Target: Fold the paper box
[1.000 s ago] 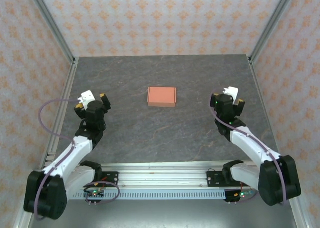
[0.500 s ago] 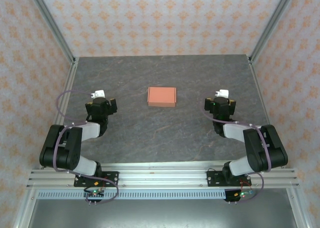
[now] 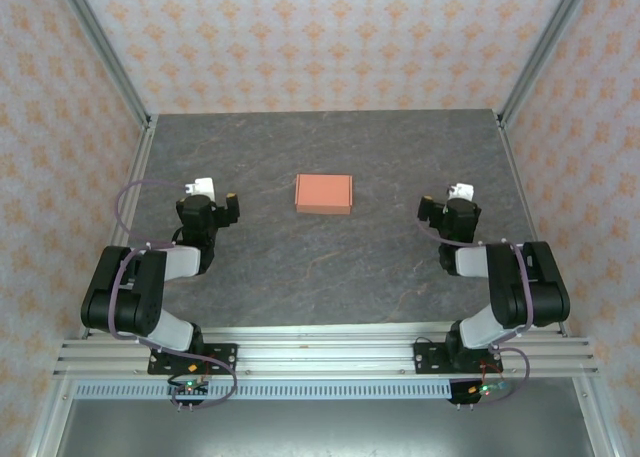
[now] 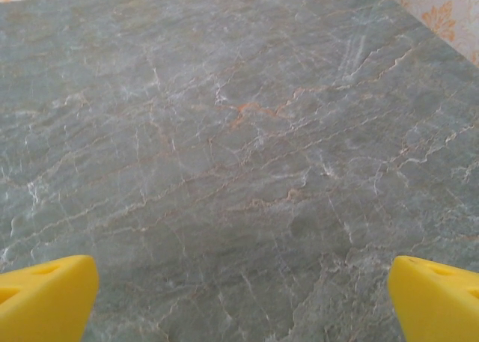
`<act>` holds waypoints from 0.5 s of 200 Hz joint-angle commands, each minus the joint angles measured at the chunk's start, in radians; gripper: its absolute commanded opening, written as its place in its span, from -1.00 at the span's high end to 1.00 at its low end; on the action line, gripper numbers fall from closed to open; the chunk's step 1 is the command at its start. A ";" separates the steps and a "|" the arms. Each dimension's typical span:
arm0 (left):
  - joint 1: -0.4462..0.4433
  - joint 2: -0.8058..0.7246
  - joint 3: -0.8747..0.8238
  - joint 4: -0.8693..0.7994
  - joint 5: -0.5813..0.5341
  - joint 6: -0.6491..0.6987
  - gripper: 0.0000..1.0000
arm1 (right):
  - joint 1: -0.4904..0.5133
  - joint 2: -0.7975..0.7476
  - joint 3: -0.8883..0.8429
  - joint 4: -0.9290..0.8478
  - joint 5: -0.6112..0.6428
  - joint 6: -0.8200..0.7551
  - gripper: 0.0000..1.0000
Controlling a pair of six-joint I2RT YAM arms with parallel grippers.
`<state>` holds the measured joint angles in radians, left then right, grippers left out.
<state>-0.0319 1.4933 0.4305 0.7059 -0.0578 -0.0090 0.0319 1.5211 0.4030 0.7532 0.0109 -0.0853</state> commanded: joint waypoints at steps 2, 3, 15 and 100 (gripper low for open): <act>0.001 0.003 -0.005 0.037 0.006 0.020 -1.00 | -0.005 -0.003 0.020 0.012 0.008 0.033 -0.99; 0.000 0.003 -0.005 0.037 0.006 0.020 -1.00 | -0.005 -0.003 0.020 0.009 0.008 0.033 -0.98; 0.000 0.004 -0.004 0.036 0.006 0.023 -1.00 | -0.005 -0.002 0.019 0.014 0.008 0.032 -0.98; -0.002 0.004 -0.003 0.034 0.002 0.024 -1.00 | -0.004 -0.002 0.020 0.009 0.009 0.030 -0.99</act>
<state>-0.0319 1.4933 0.4305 0.7082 -0.0563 0.0013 0.0319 1.5211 0.4068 0.7528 0.0109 -0.0711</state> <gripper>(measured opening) 0.999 0.993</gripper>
